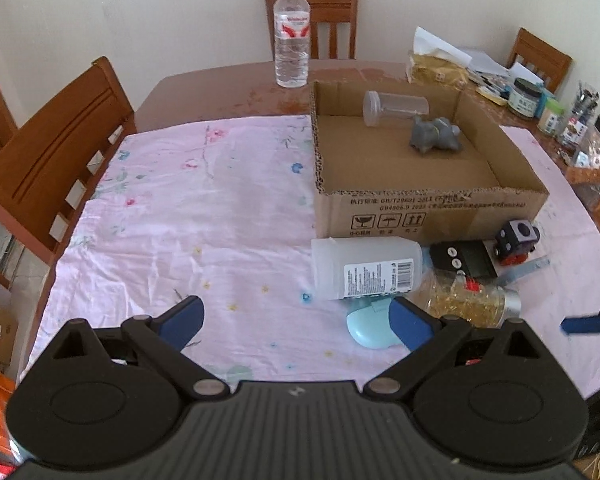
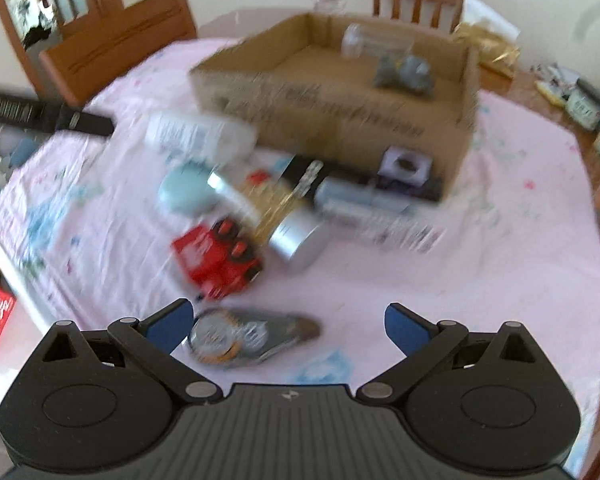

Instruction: Organize rigid objects

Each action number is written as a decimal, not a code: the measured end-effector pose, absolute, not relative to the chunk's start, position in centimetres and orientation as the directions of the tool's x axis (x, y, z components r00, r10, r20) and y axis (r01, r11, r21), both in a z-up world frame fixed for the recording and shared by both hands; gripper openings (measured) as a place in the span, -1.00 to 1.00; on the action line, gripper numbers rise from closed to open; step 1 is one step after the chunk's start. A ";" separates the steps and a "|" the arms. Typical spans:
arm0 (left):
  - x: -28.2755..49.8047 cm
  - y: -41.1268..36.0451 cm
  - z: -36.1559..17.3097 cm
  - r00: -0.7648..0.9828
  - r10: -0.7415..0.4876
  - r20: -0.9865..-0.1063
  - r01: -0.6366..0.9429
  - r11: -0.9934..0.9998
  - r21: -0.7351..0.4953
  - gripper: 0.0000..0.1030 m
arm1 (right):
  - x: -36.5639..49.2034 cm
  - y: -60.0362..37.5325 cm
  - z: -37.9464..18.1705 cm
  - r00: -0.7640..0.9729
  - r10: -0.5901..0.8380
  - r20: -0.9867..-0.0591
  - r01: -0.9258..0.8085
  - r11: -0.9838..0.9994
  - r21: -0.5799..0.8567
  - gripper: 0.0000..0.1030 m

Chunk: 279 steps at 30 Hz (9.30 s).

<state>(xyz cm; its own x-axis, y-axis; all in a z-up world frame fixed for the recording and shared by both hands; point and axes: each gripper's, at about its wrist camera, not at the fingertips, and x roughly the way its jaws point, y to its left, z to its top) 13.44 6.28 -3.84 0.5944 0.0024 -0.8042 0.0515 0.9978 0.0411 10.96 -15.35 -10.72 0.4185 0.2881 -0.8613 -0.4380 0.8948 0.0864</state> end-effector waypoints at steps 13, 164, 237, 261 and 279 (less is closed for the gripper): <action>14.2 7.0 -5.6 0.546 -0.149 -0.824 0.198 0.979 -0.046 0.91 | 10.0 -12.2 -13.8 0.461 0.166 -0.872 -0.370 0.929 -0.019 1.00; 21.2 6.7 -8.8 0.418 -0.026 -0.908 0.302 0.947 0.112 0.61 | 12.5 -16.5 -11.8 0.484 0.102 -0.869 -0.230 0.973 -0.014 0.81; 19.4 10.6 -1.2 0.682 0.007 -0.732 0.064 0.995 0.070 0.90 | 28.6 -16.8 -4.0 0.624 0.108 -0.774 -0.215 0.976 -0.037 1.00; 17.6 8.7 -3.4 0.622 -0.089 -0.778 0.170 0.985 0.023 0.90 | 20.3 -17.4 -8.6 0.541 0.032 -0.840 -0.078 0.997 -0.013 1.00; 16.9 8.4 -4.5 0.592 -0.139 -0.794 0.221 0.975 -0.007 0.90 | 18.0 -17.4 -11.1 0.461 0.008 -0.887 -0.087 0.996 -0.036 1.00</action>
